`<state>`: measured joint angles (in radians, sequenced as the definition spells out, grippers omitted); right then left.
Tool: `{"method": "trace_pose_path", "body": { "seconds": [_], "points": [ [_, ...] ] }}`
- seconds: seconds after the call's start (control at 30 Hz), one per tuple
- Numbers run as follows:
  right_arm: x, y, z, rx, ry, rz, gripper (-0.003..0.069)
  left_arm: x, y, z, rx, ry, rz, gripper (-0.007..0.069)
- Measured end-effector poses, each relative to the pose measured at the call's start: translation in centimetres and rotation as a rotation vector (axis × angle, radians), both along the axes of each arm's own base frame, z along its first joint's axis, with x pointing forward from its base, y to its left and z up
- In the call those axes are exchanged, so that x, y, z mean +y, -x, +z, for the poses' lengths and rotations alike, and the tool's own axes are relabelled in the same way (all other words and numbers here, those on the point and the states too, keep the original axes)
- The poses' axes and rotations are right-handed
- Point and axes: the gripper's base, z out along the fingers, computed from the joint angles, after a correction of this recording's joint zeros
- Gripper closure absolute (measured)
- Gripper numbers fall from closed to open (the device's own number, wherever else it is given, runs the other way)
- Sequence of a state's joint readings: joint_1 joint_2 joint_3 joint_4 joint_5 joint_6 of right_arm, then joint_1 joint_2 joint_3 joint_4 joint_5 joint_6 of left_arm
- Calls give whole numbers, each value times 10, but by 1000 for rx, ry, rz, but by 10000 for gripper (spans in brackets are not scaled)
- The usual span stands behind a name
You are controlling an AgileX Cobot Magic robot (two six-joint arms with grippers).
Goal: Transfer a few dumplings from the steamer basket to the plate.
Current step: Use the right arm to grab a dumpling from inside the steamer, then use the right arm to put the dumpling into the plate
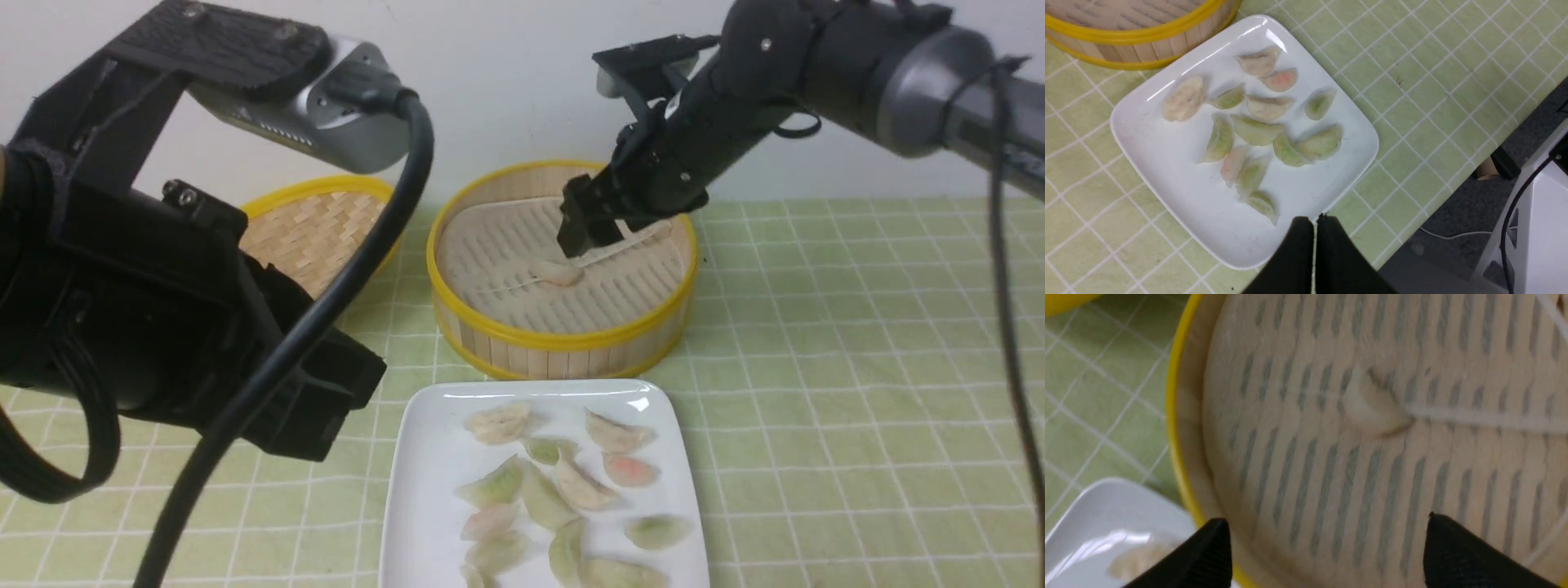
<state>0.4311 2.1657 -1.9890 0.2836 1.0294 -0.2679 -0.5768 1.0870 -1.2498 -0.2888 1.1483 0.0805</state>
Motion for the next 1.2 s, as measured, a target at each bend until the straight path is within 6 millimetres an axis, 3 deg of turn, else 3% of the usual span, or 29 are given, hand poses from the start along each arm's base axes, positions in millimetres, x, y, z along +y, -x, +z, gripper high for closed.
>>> {"method": "trace_pose_path", "body": {
  "seconds": [0.23, 0.4, 0.5, 0.6, 0.63, 0.77, 0.87, 0.9, 0.93, 0.97, 1.07, 1.2],
  "points": [
    [23, -48, -58, -31, 22, 66, 90, 2, 3, -3, 48, -26, 0, 631],
    [29, -60, -92, -21, 43, 97, 118, 3, 5, -4, 64, -48, 0, 631],
    [30, -61, -97, -15, 43, 91, 226, 4, 4, -5, 65, -51, 11, 631],
    [28, -59, -95, 24, 53, 59, 431, 4, 4, -5, 69, -50, 19, 631],
    [27, -58, -91, 38, 56, 48, 477, 4, 4, -5, 69, -50, 19, 631],
    [23, -50, -58, 70, 57, 22, 467, 4, 4, -5, 68, -52, 21, 631],
    [18, -41, -3, 12, -11, -41, 467, 4, 3, -4, 64, -49, 22, 631],
    [18, -41, -4, 15, -11, -43, 467, 4, 3, -4, 64, -49, 22, 631],
    [14, -31, 23, -8, -39, -57, 467, 4, 3, -4, 60, -46, 23, 631],
    [12, -25, 35, -12, -49, -60, 467, 4, 3, -4, 59, -45, 24, 631],
    [2, 16, 66, 33, -59, -48, 467, 4, 3, -4, 63, -48, 23, 631],
    [-6, 86, 68, 148, -11, 12, 467, 5, 4, -5, 73, -56, 19, 631]
  ]
}}
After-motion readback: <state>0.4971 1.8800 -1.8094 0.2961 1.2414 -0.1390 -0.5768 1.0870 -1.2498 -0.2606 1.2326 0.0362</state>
